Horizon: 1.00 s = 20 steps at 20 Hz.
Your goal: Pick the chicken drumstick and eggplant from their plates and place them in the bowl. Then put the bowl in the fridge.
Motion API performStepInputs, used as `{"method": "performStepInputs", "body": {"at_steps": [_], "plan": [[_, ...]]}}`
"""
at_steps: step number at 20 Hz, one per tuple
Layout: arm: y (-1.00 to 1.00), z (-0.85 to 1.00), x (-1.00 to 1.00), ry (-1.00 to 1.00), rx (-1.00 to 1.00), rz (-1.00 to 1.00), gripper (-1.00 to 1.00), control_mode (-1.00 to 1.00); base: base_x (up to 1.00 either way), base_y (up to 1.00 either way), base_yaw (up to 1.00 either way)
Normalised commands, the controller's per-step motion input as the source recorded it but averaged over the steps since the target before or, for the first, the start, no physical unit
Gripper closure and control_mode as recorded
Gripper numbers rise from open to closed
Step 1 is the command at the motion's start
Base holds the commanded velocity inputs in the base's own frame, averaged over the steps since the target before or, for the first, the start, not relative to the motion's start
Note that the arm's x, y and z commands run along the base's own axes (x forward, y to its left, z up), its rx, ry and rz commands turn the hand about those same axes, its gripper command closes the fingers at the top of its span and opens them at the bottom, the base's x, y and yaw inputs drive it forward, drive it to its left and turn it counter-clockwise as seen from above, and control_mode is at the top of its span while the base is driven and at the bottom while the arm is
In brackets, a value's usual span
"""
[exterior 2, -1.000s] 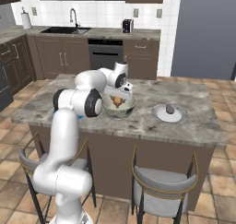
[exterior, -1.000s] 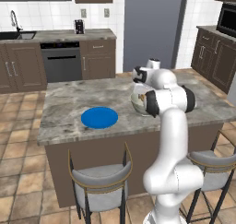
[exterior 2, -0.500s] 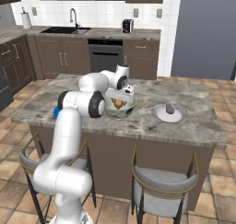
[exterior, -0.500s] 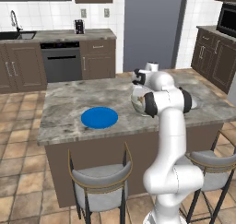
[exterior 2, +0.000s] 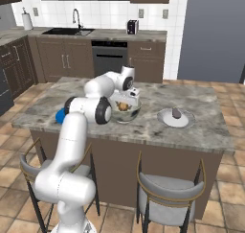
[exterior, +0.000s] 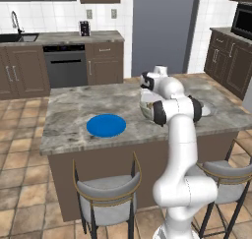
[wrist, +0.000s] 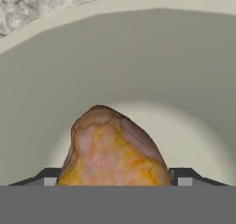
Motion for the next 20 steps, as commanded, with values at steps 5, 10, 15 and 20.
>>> {"method": "performStepInputs", "body": {"at_steps": [5,10,15,20], "plan": [[-0.13,0.1,-0.18,0.01,0.04,-0.01,-1.0,-1.0,0.0,0.0,0.0],[-0.12,0.2,-0.29,0.0,0.05,-0.01,-1.0,-1.0,0.0,0.0,0.0],[-0.28,0.37,-0.44,-0.06,0.07,0.02,-1.0,-1.0,0.0,0.0,0.0],[-0.31,0.3,-0.46,-0.03,0.03,0.04,-1.0,-1.0,0.0,0.0,0.0]]}}
